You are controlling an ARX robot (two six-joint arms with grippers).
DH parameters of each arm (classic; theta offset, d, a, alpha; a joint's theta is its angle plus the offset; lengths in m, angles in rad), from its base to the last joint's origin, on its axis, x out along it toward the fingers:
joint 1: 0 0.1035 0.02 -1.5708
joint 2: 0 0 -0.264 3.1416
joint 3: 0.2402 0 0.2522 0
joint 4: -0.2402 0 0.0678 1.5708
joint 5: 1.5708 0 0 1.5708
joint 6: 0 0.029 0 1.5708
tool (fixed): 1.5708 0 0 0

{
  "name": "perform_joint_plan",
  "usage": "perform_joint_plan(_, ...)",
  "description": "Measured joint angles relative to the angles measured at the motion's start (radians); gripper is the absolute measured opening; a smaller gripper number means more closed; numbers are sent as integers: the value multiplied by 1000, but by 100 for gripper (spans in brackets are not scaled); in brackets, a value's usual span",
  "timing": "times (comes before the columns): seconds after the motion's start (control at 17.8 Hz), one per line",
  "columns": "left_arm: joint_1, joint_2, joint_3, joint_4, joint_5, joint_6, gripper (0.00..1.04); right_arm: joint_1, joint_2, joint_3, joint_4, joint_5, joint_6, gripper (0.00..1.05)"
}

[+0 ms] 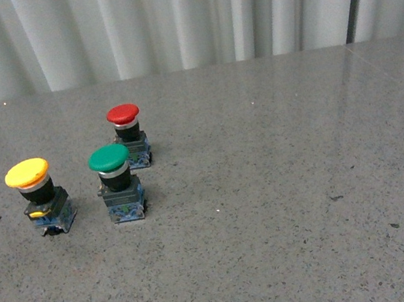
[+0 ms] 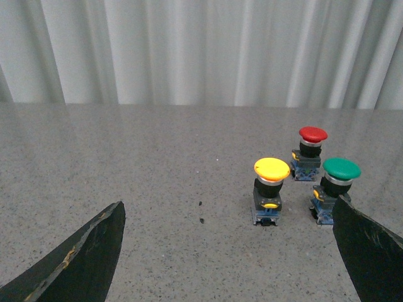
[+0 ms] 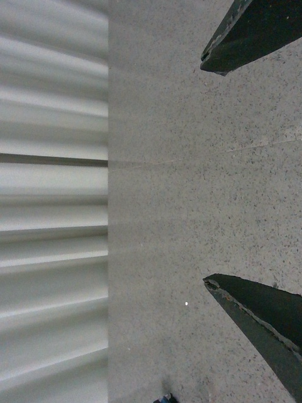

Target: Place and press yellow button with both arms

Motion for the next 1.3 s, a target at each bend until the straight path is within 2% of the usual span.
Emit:
perform_joint_plan(1.13, 0, 0, 0, 0, 0, 0, 98, 0, 0, 0, 0, 0, 0, 98)
perform_joint_plan(1.18, -29, 19, 24, -90, -84, -2, 98, 0, 0, 0, 0, 0, 0, 98)
perform_joint_plan(1.24, -120, 136, 85, -194, -249, -3, 98, 0, 0, 0, -1, 1, 0, 98)
perform_joint_plan(1.3, -159, 227, 119, -153, -327, 5, 98, 0, 0, 0, 1, -1, -1, 98)
